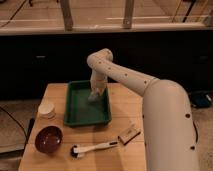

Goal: Place sponge in tray

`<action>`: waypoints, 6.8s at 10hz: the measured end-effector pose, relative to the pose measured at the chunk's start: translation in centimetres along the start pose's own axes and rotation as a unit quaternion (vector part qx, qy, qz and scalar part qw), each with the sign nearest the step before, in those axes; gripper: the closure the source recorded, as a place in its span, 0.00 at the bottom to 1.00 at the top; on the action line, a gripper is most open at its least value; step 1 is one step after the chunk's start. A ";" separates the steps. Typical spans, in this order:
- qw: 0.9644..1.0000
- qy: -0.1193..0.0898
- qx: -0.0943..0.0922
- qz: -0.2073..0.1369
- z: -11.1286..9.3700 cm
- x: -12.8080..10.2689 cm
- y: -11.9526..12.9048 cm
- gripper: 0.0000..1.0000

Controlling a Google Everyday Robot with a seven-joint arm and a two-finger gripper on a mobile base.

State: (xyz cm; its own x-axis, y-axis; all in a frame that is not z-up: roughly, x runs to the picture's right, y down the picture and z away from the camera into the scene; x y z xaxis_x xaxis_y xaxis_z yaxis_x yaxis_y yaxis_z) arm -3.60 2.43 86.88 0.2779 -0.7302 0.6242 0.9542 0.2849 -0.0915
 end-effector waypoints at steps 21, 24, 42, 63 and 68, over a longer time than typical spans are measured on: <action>0.999 -0.018 0.013 -0.037 0.5 -0.1 -0.6 0.72; 0.999 -0.022 0.014 -0.043 0.5 -0.4 -0.8 0.72; 0.997 -0.039 0.013 -0.069 0.5 -1.3 -1.7 0.58; 0.997 -0.040 0.012 -0.070 0.6 -1.4 -1.7 0.58; 0.997 -0.040 0.012 -0.070 0.6 -1.4 -1.7 0.58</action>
State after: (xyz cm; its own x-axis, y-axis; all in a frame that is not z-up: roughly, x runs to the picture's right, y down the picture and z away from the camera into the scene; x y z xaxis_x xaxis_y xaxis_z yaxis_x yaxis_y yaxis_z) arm -5.69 3.33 86.63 0.1307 -0.7120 0.6899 0.9799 0.1987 0.0194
